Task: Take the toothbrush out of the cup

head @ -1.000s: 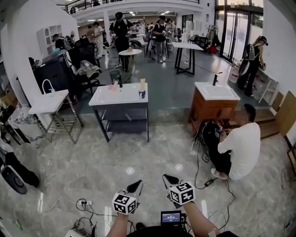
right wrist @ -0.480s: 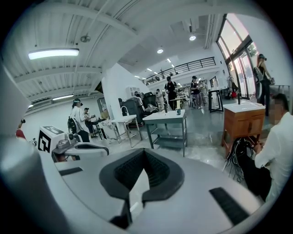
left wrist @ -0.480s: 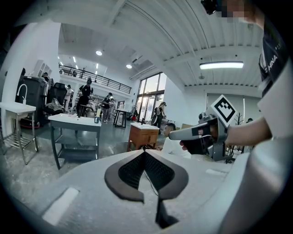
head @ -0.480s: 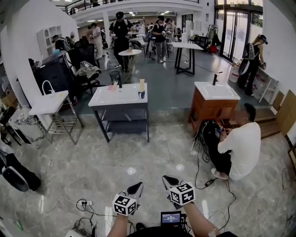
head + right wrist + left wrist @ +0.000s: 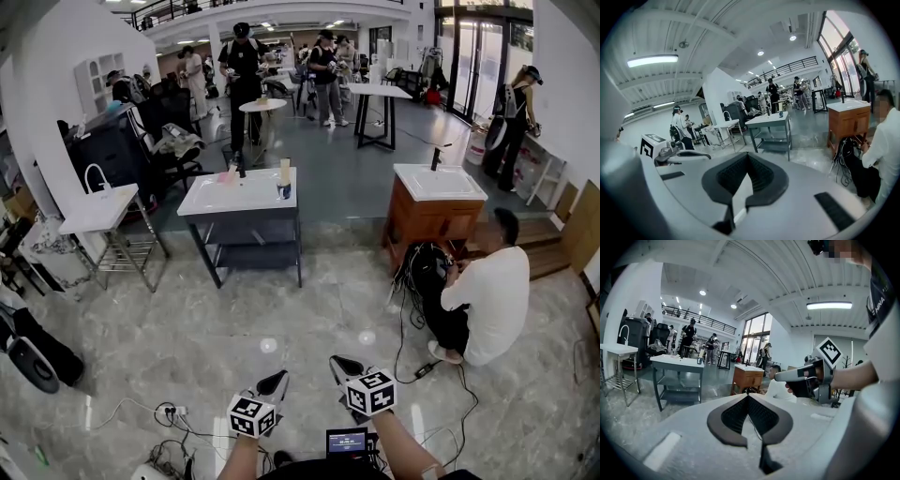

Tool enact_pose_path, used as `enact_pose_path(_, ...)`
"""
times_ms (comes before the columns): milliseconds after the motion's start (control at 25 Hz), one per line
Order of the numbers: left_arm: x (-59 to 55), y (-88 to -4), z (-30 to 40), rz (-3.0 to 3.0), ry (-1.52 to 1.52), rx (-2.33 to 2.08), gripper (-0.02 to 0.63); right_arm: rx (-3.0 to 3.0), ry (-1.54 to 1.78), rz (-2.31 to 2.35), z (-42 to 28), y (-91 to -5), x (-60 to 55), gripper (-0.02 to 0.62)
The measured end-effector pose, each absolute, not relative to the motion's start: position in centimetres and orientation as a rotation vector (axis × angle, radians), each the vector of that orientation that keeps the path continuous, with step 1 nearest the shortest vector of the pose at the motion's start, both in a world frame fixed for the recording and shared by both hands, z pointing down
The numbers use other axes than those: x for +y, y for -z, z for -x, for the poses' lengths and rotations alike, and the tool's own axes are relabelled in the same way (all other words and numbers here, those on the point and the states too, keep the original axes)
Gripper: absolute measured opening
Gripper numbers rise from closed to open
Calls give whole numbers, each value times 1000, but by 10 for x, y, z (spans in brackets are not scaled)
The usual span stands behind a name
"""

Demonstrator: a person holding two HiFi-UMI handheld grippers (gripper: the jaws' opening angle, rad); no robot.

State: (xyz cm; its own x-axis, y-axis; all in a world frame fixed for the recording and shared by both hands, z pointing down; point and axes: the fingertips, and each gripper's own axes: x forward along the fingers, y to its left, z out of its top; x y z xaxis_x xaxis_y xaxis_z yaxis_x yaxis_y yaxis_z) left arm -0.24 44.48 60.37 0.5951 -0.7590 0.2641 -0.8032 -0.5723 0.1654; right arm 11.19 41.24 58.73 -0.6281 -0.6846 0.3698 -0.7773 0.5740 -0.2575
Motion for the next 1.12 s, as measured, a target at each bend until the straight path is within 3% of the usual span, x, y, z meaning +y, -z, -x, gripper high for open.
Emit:
enact_pose_path(560, 429, -614, -51, -2508, -262, -1344, 9, -2589, -614, -1189, -171, -597, 393, 9)
enact_pose_path(1120, 393, -632, -48, -2450, -277, -1388, 9, -2563, -657, -1171, -179, -615, 356, 9)
